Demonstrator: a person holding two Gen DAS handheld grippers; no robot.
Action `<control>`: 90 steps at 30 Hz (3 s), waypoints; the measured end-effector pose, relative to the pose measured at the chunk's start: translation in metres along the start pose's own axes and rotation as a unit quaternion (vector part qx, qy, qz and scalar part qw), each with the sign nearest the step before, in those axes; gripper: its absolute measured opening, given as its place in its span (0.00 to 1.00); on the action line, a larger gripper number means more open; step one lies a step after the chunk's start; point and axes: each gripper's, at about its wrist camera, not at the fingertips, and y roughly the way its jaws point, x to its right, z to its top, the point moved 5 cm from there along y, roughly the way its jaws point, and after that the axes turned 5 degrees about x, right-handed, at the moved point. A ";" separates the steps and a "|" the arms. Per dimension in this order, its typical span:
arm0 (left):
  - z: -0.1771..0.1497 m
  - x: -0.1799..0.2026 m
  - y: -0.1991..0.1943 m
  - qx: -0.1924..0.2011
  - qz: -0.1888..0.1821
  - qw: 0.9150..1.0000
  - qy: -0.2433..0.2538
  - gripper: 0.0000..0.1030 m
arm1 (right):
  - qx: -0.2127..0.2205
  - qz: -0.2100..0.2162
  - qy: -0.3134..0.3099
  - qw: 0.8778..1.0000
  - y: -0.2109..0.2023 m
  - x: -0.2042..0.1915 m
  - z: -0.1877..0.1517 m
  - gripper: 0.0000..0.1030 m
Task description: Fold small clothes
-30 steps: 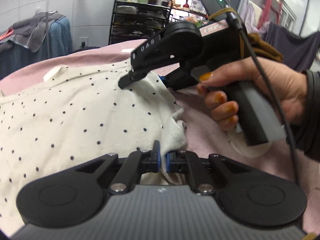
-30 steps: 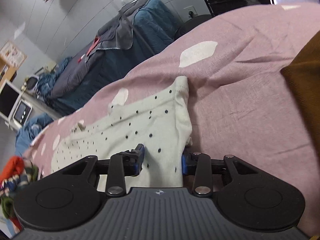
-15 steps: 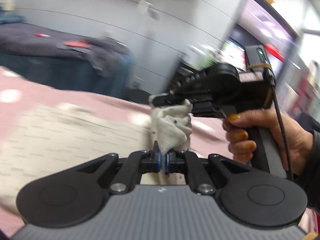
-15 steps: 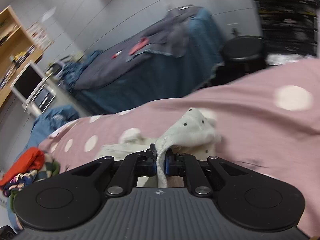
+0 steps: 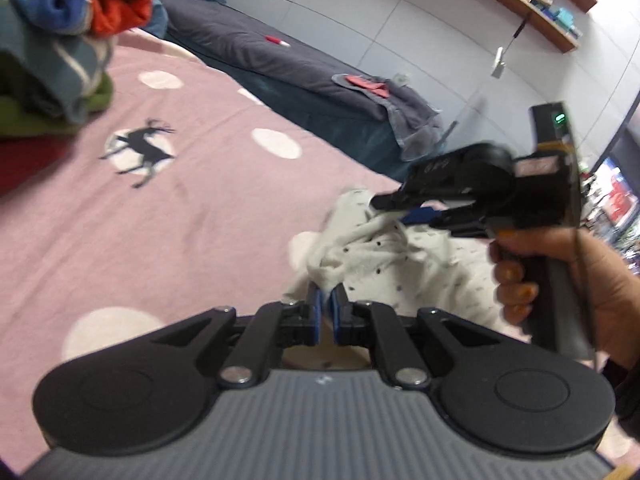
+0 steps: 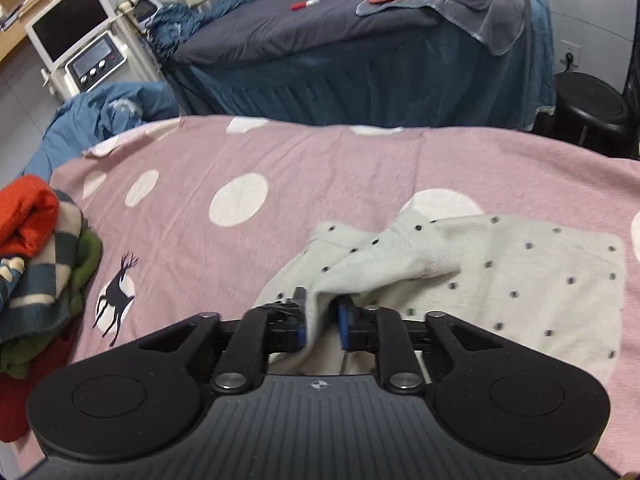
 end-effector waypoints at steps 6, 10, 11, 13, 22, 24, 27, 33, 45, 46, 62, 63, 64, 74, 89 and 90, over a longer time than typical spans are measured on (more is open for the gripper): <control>0.016 0.027 -0.020 0.022 -0.017 0.997 0.074 0.18 | 0.085 0.039 0.036 0.995 -0.042 -0.007 0.011 0.51; 0.017 0.049 0.004 -0.001 -0.045 0.993 0.107 0.18 | 0.089 0.026 0.008 0.996 -0.075 0.007 0.001 0.43; 0.013 0.048 0.013 -0.015 -0.032 0.993 0.111 0.18 | 0.086 0.018 -0.016 0.996 -0.079 0.009 -0.007 0.43; -0.001 0.039 0.035 -0.053 0.001 0.992 0.116 0.18 | 0.063 -0.011 -0.053 0.997 -0.081 0.016 -0.027 0.43; -0.003 0.023 -0.008 -0.041 -0.025 0.996 0.080 0.76 | 0.059 -0.037 -0.038 0.997 -0.093 0.056 -0.072 0.46; -0.006 0.026 -0.022 -0.047 -0.042 0.995 0.075 0.78 | 0.087 -0.021 -0.011 0.996 -0.114 0.061 -0.069 0.57; -0.019 0.024 -0.035 -0.074 -0.086 0.994 0.006 0.78 | 0.103 -0.017 0.010 0.995 -0.139 0.072 -0.075 0.81; -0.050 0.002 -0.023 -0.098 -0.093 0.987 -0.087 0.78 | 0.052 0.048 0.119 0.990 -0.154 0.104 -0.124 0.90; -0.028 0.005 0.046 -0.051 -0.106 0.983 -0.144 0.66 | 0.056 0.104 0.264 0.957 -0.105 0.130 -0.121 0.58; -0.027 0.006 0.051 -0.050 -0.103 0.983 -0.145 0.60 | 0.058 0.109 0.272 0.954 -0.098 0.135 -0.116 0.55; -0.024 0.026 0.071 -0.052 -0.032 0.996 -0.063 0.24 | 0.082 0.062 0.279 0.955 -0.054 0.127 -0.084 0.23; -0.024 0.028 0.071 -0.054 -0.028 0.997 -0.054 0.23 | 0.081 0.057 0.276 0.956 -0.055 0.126 -0.084 0.23; -0.023 0.029 0.070 -0.057 -0.026 0.997 -0.050 0.22 | 0.081 0.046 0.266 0.959 -0.054 0.123 -0.082 0.23; -0.012 0.043 0.057 -0.066 -0.015 0.998 0.003 0.12 | 0.085 -0.029 0.141 0.986 -0.069 0.094 -0.068 0.22; -0.016 0.161 0.018 -0.065 -0.090 0.988 0.108 0.10 | 0.140 -0.045 0.077 0.986 -0.166 0.108 -0.047 0.21; -0.019 0.175 0.018 -0.069 -0.101 0.986 0.114 0.10 | 0.144 -0.050 0.072 0.986 -0.178 0.114 -0.046 0.21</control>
